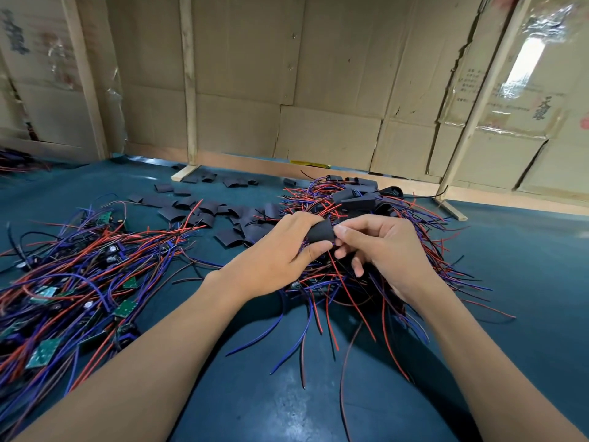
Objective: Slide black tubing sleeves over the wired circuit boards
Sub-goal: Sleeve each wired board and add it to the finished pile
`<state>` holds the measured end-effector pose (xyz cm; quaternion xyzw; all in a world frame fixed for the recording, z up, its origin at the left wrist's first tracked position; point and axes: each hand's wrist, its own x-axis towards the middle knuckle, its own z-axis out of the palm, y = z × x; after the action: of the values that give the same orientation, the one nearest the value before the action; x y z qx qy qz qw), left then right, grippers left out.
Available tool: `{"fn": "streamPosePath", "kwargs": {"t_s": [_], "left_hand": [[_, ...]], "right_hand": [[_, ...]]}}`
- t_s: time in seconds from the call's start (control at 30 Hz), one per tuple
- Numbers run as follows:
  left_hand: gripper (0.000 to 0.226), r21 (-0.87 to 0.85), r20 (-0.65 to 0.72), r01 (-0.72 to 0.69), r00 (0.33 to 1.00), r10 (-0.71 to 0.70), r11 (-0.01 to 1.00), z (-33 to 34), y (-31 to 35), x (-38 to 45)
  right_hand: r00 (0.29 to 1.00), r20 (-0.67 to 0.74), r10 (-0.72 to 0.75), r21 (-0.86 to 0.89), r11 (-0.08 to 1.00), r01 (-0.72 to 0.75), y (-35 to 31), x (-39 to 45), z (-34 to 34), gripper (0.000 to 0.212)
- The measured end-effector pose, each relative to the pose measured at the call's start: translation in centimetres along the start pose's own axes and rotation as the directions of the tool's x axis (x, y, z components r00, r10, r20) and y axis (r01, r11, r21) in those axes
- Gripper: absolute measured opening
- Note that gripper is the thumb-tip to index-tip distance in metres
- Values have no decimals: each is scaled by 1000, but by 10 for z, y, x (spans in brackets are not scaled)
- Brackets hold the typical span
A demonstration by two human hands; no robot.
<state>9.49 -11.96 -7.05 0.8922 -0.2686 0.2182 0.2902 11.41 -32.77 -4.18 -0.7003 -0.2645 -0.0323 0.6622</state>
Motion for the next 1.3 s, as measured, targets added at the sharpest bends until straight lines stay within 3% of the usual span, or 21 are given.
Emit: {"fn": "streamPosePath", "kwargs": {"t_s": [0.2, 0.33, 0.57, 0.83, 1.0, 1.3], "left_hand": [[40, 179, -76, 0, 997, 14, 984, -3, -2, -1], [47, 283, -79, -2, 997, 25, 959, -4, -2, -1], [53, 321, -104, -10, 994, 46, 947, -6, 12, -2], [46, 273, -204, -32, 975, 90, 962, -6, 17, -6], [29, 265, -244, -33, 965, 100, 964, -3, 17, -5], [29, 281, -193, -45, 976, 102, 959, -3, 21, -5]], "right_hand": [[989, -127, -81, 13, 996, 84, -6, 3, -7, 10], [983, -145, -112, 173, 975, 137, -15, 3, -13, 12], [986, -115, -122, 341, 928, 154, -21, 0, -13, 11], [970, -204, -132, 315, 929, 193, -15, 1, -11, 11], [972, -200, -121, 327, 927, 183, -16, 0, -9, 12], [976, -163, -144, 320, 928, 191, -15, 0, -3, 10]]}}
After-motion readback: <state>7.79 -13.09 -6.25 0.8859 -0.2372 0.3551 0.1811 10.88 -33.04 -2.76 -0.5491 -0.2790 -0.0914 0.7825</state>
